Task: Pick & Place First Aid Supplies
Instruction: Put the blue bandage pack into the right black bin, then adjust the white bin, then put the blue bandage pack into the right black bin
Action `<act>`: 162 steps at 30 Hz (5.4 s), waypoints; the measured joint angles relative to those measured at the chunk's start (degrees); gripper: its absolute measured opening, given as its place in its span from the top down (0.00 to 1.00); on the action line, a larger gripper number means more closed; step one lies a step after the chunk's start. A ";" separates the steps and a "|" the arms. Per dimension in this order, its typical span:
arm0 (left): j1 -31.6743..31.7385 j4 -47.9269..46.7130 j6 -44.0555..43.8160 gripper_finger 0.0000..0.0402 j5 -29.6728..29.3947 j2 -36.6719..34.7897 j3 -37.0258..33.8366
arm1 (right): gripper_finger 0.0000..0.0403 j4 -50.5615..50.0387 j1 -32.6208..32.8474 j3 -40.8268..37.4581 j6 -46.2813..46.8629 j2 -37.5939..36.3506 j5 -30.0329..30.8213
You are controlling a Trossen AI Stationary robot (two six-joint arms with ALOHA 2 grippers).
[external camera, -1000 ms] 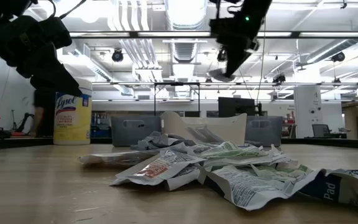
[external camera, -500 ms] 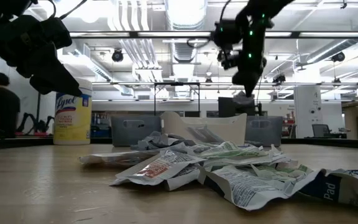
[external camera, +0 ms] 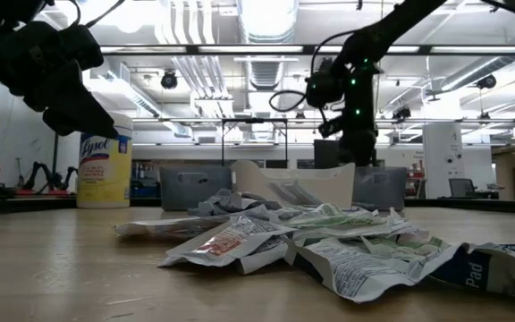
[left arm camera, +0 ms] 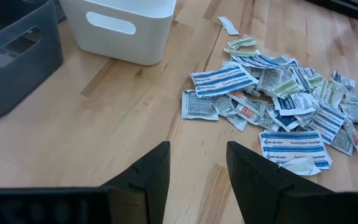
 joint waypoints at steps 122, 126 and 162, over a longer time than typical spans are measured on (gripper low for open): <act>0.02 -0.15 1.66 0.60 -0.02 0.00 -0.74 | 0.68 4.65 32.97 12.90 17.40 10.44 -37.63; 0.01 -0.48 2.93 0.60 -0.02 -0.01 -0.74 | 0.68 7.48 33.46 12.76 18.88 10.47 -31.60; 0.00 -2.05 7.37 0.60 0.52 -0.17 -0.74 | 0.67 14.10 35.82 11.56 35.26 18.54 -23.71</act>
